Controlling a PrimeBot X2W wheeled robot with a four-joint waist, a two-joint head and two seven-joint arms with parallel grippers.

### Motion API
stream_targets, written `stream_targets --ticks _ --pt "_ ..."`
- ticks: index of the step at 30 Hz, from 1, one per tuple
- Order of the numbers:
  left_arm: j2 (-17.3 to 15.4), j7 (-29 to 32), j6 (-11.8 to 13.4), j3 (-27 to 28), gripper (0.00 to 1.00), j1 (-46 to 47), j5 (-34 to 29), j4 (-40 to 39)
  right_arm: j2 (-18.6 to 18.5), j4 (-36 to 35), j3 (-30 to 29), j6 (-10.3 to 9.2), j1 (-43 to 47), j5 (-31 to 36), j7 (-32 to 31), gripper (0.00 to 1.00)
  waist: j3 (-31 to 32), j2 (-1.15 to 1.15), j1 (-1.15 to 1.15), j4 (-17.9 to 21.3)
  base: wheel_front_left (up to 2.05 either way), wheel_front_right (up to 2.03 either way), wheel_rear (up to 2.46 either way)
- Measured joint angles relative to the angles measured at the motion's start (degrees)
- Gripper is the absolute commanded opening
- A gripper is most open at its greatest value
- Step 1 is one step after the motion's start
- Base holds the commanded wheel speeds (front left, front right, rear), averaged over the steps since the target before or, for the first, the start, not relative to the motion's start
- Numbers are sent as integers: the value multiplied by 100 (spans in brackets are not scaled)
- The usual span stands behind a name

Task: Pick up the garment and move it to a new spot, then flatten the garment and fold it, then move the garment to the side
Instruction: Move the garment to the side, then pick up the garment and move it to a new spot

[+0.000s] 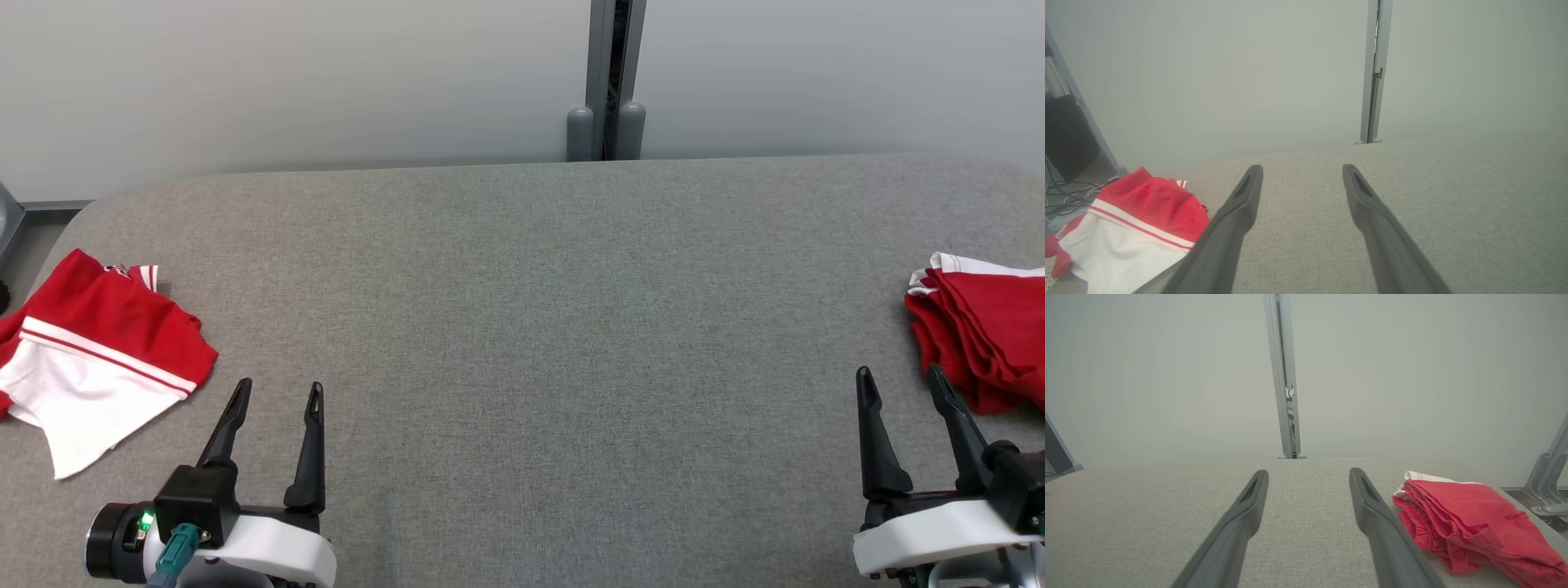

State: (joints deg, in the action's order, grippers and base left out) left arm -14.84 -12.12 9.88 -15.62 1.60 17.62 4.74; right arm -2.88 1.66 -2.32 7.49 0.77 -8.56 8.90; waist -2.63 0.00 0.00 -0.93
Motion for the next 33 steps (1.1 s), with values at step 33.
stream_targets --ticks 33 --pt "101 -162 143 67 100 87 179 142 7 -331 291 0 142 310 -370 100 -105 0 -1 -1892 0 0 0"
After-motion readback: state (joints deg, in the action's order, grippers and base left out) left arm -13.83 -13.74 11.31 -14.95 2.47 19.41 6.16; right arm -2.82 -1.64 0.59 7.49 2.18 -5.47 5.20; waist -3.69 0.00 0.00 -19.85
